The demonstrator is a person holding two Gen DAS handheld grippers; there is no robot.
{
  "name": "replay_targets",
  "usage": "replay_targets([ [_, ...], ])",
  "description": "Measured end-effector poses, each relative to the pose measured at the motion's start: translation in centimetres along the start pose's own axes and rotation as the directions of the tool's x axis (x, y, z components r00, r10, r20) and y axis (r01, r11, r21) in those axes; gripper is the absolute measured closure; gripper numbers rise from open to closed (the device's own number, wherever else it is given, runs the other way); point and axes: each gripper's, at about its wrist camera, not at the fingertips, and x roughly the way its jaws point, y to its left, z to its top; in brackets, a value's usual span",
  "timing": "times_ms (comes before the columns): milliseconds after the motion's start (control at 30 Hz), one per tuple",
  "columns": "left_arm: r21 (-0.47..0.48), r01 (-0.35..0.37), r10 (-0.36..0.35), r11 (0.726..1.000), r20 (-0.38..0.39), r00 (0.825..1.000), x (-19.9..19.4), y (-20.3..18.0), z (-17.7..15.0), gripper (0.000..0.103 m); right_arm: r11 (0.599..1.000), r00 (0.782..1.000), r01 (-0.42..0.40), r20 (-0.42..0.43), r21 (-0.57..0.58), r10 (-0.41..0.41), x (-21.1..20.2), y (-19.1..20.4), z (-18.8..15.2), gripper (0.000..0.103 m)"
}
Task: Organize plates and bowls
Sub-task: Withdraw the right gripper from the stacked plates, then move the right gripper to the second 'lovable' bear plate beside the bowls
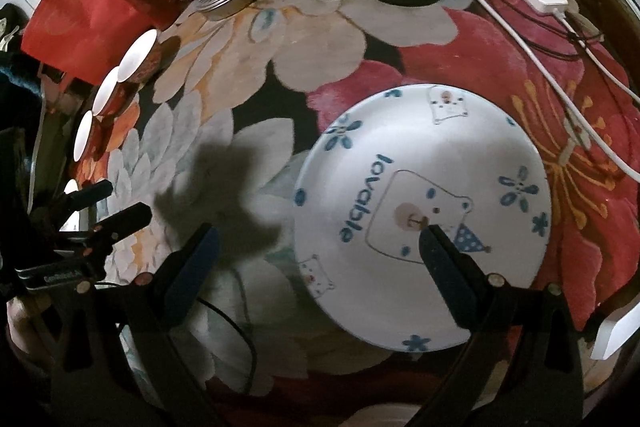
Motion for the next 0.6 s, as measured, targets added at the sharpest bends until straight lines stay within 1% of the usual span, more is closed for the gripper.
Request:
replay_targets([
  [67,0.003,-0.016,0.016,1.000,0.005,1.000,-0.6,0.8,-0.4,0.002,1.000,1.000,-0.003,-0.003,-0.009,0.003,0.1,0.4,0.0,0.003],
  [167,-0.018,-0.030,0.030,0.999,0.004,1.000,-1.3,2.2,-1.0,0.002,1.000,1.000,-0.014,-0.010,-0.028,0.013,0.3,1.0,0.0,0.003],
  [333,-0.077,-0.043,0.043,0.996,0.001,0.999,-2.1,4.4,-2.3,0.002,0.998,1.000,-0.019,-0.020,-0.055,0.018,0.8,2.3,-0.2,0.003],
  [600,-0.193,-0.059,0.062,0.979,0.006,0.998,-3.2,8.1,-4.3,0.002,0.994,0.999,-0.032,-0.041,-0.106,0.027,1.6,4.6,-0.6,0.003],
])
